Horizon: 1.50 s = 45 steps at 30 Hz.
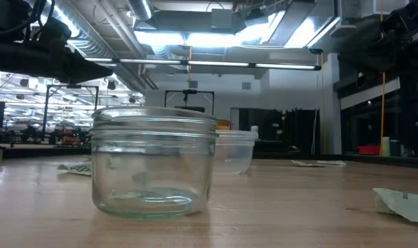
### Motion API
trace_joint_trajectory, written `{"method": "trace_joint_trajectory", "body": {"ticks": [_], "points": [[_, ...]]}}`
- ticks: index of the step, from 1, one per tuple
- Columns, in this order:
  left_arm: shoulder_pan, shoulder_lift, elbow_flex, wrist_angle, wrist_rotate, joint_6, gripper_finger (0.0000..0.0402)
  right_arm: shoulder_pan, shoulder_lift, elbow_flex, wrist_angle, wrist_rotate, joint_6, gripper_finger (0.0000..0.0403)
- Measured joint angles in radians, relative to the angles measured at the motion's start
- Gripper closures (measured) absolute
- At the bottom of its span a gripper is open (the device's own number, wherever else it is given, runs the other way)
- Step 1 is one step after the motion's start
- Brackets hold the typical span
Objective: Pick and place Stevia / Truvia into bins
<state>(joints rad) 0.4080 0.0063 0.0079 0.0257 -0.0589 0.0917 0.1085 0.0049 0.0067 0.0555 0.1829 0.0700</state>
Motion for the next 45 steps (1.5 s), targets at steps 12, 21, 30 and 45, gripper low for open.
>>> {"method": "trace_joint_trajectory", "body": {"ticks": [12, 21, 30, 45], "points": [[0.000, 0.000, 0.000, 0.000, 0.000, 0.000, 0.0396, 0.000, 0.000, 0.000, 0.008, 0.054, -0.071, 0.0389], [0.000, 0.000, 0.000, 0.000, 0.000, 0.011, 0.0396, 0.000, 0.000, 0.000, 0.026, 0.258, -0.053, 0.0389], [0.000, 0.018, 0.063, 0.001, 0.034, 0.067, 0.0396, -0.001, 0.029, 0.001, 0.031, 0.344, -0.026, 0.0398], [0.000, 0.389, 0.087, 0.304, 0.054, 0.034, 0.0396, -0.069, 0.343, 0.141, 0.026, 0.384, 0.079, 0.0400]]}}
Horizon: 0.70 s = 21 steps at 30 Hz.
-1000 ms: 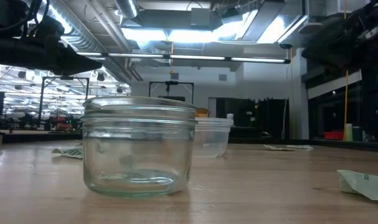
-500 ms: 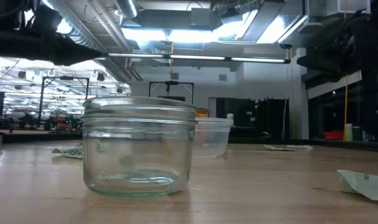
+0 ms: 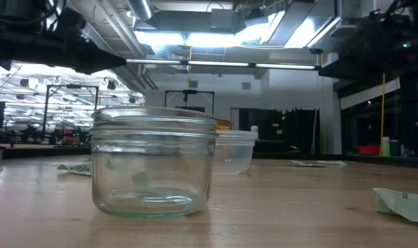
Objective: Pick and place Stevia / Truvia into bins
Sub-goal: Put the stevia packet into the transparent plastic container
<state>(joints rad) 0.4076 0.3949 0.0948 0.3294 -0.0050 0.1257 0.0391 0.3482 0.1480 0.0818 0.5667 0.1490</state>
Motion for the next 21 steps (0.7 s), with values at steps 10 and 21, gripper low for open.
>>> {"method": "trace_joint_trajectory", "body": {"ticks": [10, 21], "points": [[0.000, 0.277, 0.000, 0.266, 0.001, -0.008, 0.0396, -0.069, 0.259, 0.261, -0.352, 0.069, 0.216, 0.0400], [0.000, 0.493, 0.091, 0.272, 0.001, -0.071, 0.0396, -0.075, 0.523, 0.518, -0.696, 0.068, 0.476, 0.0399]]}}
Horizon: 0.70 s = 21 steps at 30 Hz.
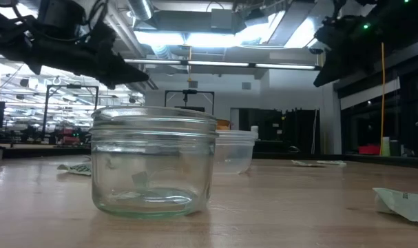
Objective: Pick and place Stevia / Truvia into bins
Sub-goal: Put the stevia packet into the transparent plastic container
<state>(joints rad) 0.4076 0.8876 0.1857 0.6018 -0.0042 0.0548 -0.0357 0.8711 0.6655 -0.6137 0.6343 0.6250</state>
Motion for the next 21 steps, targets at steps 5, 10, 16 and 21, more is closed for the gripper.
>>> {"method": "trace_joint_trajectory", "body": {"ticks": [5, 10, 16, 21], "points": [[0.000, 0.080, 0.017, 0.000, -0.018, 0.035, 0.0396, 0.000, 0.068, 0.015, -0.013, -0.026, 0.025, 0.0399], [0.000, 0.120, 0.017, -0.001, -0.082, 0.077, 0.0396, -0.010, 0.108, 0.015, -0.036, -0.067, 0.044, 0.0398], [0.000, 0.145, 0.017, 0.001, -0.132, 0.116, 0.0395, -0.093, 0.118, 0.015, -0.135, -0.143, 0.203, 0.0385], [0.000, 0.145, 0.017, 0.001, -0.144, 0.151, 0.0385, -0.166, 0.118, 0.015, -0.164, -0.192, 0.206, 0.0351]]}}
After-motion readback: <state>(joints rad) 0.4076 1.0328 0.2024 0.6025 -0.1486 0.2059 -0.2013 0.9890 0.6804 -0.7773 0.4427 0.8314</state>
